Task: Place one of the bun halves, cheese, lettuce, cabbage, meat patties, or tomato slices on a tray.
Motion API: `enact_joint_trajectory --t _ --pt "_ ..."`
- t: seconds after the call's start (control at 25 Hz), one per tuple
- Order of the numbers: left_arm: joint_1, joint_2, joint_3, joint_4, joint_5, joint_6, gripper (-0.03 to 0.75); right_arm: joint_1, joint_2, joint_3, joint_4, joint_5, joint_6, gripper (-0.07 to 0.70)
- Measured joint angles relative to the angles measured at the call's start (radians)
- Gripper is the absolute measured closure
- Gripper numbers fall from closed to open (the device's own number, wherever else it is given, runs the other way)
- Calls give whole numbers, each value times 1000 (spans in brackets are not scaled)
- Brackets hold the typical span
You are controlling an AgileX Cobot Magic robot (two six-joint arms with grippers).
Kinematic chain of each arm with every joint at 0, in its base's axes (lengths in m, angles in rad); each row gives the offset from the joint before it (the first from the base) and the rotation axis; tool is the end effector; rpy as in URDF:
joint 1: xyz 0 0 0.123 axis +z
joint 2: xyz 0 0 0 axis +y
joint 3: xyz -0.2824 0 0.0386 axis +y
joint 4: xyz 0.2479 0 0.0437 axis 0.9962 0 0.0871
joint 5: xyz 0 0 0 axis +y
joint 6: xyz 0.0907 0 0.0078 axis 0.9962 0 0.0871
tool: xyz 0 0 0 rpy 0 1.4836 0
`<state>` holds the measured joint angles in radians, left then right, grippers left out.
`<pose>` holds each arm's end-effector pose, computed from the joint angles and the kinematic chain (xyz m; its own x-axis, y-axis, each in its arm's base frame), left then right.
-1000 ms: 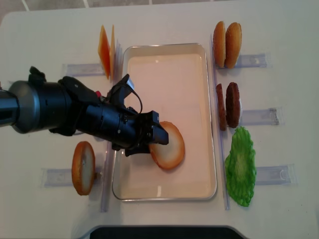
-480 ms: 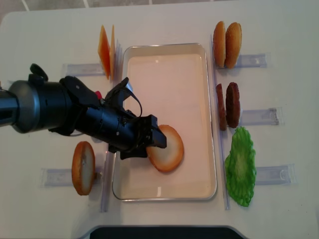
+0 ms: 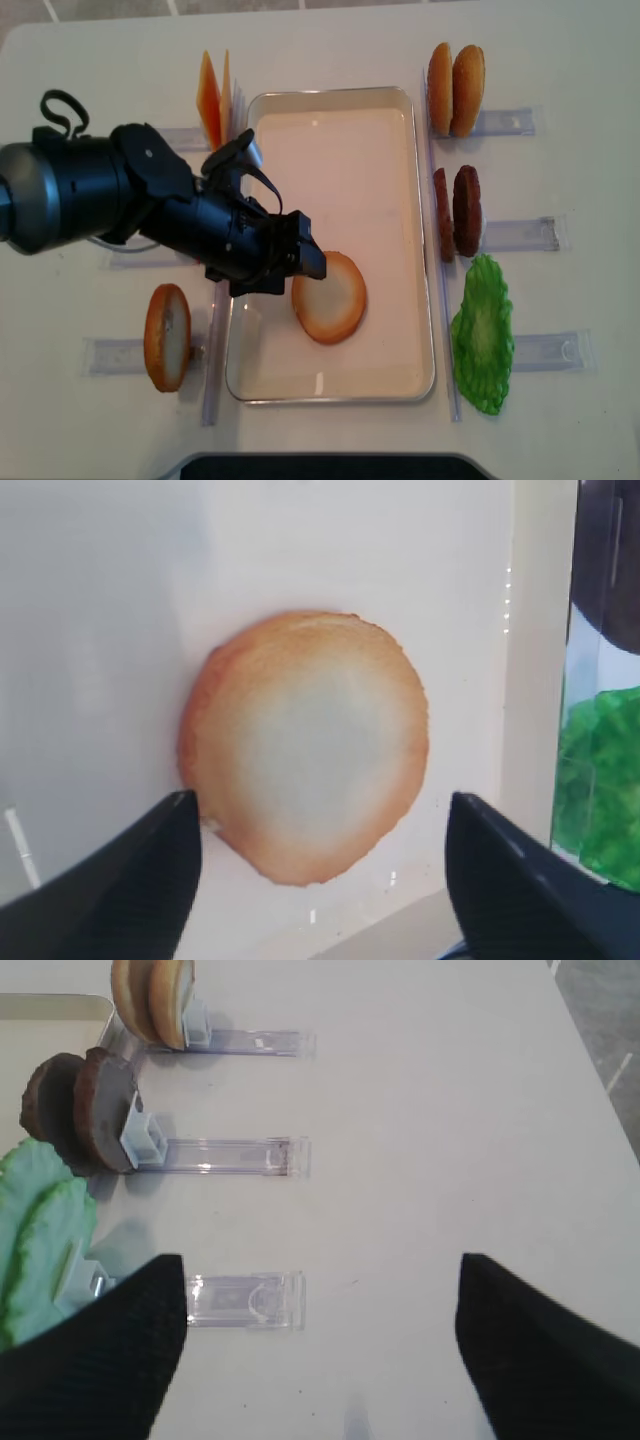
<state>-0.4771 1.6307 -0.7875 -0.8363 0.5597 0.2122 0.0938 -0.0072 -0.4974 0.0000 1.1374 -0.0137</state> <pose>0.2382 -0.1636 0.1700 -0.9866 -0.0232 -0.1616 0.0647 0.8532 -0.5176 -0.0090 -0.0008 0.2703 -0.5153 -0.0622 -0.8547 -0.1007 0.9948 -0.0117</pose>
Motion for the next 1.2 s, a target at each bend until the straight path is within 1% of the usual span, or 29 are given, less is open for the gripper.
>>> enact_joint_trajectory --t 0.04,0.12,0.2,0.28,0.52,0.6,0.68,0.8,0.92,1.04,1.2 --pt "0 -3 -12 57 18 -50 139 0 0 0 0 0 0 76" --pt "0 -4 -36 153 74 -141 139 0 0 0 0 0 0 76" --pt "0 -4 -68 232 127 -203 139 0 0 0 0 0 0 76" --pt "0 -8 -101 281 176 -244 139 0 0 0 0 0 0 76" --pt "0 -58 -211 426 243 -367 139 0 0 0 0 0 0 76" --pt "0 -66 -263 497 287 -420 139 0 0 0 0 0 0 76" --pt "0 -66 -317 561 348 -465 139 0 0 0 0 0 0 76" --pt "0 -67 -400 642 431 -508 137 0 0 0 0 0 0 76" --pt "0 -68 -477 702 493 -529 138 0 0 0 0 0 0 76" --pt "0 -67 -534 735 530 -531 138 0 0 0 0 0 0 76" --pt "0 -67 -557 751 553 -533 137 0 0 0 0 0 0 76"
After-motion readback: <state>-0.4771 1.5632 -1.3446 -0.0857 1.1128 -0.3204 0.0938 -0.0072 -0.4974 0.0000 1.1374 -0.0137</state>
